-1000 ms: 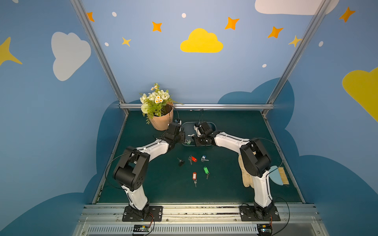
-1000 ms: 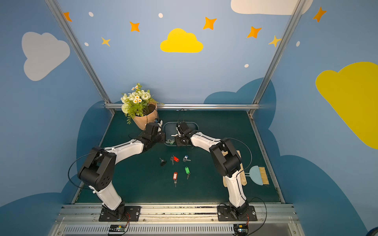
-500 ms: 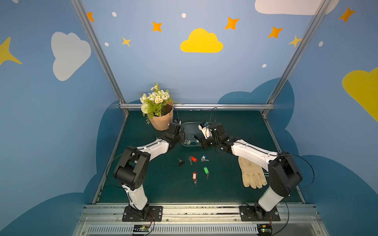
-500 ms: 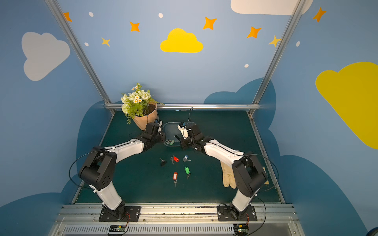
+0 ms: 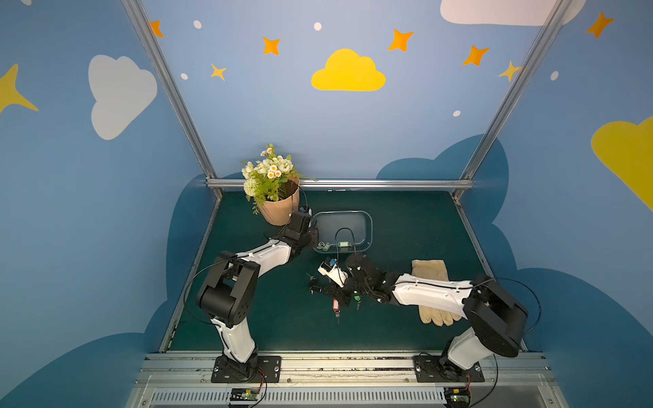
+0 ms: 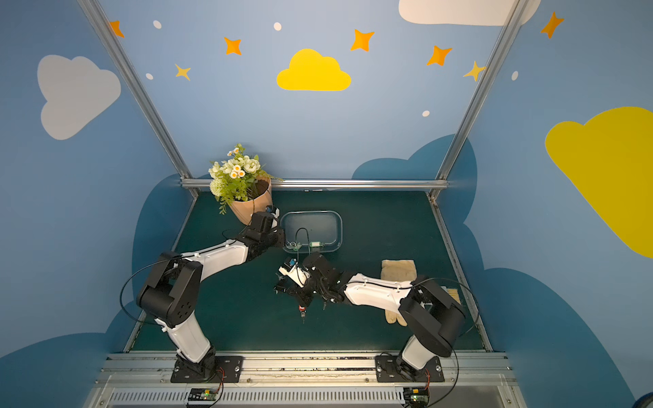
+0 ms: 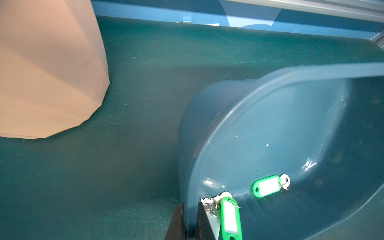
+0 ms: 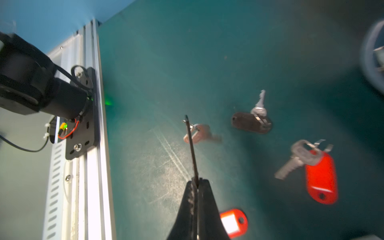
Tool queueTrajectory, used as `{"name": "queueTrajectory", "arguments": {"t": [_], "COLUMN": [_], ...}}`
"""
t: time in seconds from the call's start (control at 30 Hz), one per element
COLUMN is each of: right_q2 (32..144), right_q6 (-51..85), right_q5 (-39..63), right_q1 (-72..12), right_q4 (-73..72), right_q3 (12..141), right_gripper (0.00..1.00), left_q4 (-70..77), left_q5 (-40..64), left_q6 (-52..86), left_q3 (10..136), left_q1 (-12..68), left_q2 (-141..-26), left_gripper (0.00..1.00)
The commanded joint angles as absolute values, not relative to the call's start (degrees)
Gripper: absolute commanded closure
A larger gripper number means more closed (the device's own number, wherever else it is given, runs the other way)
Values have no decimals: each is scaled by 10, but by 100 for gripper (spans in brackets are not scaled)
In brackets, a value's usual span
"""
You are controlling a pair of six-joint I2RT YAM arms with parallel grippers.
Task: Take the keys out of the storage box
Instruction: Place the key at the center of the board.
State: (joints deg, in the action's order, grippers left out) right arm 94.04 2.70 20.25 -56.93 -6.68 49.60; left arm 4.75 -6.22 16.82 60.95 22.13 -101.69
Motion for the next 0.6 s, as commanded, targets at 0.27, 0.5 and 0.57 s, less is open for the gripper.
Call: {"name": "queueTrajectory", "arguments": {"t": [0.27,0.5,0.57], "right_q2": [983,1005,1008], "right_q6": [6,-13,-17], "right_q5": [211,202,190], "right_q1": [-595,-614,-622], "right_q4": [-96,-78,-70], "right_q3": [477,476,474], "right_gripper": [100,100,100], "left_q4": [38,35,33], "left_q5": [-44,-41,-39], "left_q6": [165,165,164], "left_q3": [615,616,619], "left_q1": [211,210,210], "left_q2": [-1022,-1022,-1023], "left_gripper": [98,98,98]}}
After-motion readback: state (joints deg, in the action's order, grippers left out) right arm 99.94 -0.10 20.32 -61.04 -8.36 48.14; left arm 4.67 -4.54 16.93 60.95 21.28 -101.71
